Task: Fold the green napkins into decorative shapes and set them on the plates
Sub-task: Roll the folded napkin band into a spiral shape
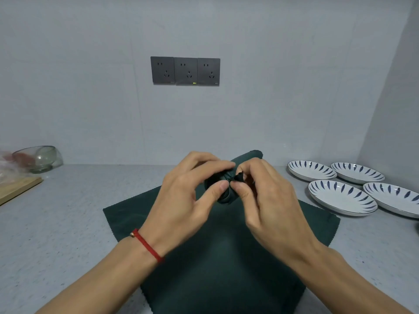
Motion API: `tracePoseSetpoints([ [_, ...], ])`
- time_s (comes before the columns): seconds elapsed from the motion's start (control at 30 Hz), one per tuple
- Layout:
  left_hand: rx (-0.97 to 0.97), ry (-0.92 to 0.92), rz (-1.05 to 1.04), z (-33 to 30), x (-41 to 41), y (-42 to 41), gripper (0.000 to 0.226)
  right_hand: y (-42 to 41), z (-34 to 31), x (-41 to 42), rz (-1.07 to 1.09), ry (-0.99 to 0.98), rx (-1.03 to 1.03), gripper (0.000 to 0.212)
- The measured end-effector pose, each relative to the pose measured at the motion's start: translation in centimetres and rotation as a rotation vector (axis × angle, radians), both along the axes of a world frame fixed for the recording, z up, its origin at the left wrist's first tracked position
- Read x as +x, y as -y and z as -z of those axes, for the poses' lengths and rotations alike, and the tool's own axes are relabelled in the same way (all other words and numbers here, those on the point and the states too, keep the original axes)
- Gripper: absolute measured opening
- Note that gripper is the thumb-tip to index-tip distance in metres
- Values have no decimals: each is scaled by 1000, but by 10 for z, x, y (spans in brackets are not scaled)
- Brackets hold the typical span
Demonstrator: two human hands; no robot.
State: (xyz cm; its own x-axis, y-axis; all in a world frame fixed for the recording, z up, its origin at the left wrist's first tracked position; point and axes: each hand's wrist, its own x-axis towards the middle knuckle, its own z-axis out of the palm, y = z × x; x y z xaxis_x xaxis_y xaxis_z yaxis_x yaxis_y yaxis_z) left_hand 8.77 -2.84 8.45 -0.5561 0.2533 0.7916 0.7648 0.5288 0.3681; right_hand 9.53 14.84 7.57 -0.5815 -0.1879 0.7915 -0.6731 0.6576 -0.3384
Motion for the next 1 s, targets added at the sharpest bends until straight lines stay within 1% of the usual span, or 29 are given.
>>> tracePoseSetpoints([
  [0.1,16,0,20,0,0,0,20,3,4,-4,22,-51,29,9],
  [0.2,-70,-32,12,-2,-2,1,17,4,9,-6,50,-130,75,12],
  [0.27,-109,-35,19,-5,-1,1,16,5,12,-6,54,-147,73,12],
  [0.37,-160,-5,27,-10,-1,2,16,5,17,-7,8,-103,6,10],
  [0.47,-204,96,58,-16,-4,5,18,6,16,-5,-29,-47,-70,7],
  [0.6,-208,196,60,-19,-9,7,16,5,14,-1,-135,101,-289,27],
  [0.67,-187,238,53,-20,-9,7,14,6,14,-2,-164,101,-334,30],
  [0.83,-93,381,58,-25,-5,7,18,4,19,-7,-141,-85,-276,15],
  [0.93,-76,384,74,-26,-4,7,16,3,20,-9,-136,-117,-262,7],
  [1.0,-60,387,73,-26,-3,7,14,2,19,-10,-127,-133,-251,5],
])
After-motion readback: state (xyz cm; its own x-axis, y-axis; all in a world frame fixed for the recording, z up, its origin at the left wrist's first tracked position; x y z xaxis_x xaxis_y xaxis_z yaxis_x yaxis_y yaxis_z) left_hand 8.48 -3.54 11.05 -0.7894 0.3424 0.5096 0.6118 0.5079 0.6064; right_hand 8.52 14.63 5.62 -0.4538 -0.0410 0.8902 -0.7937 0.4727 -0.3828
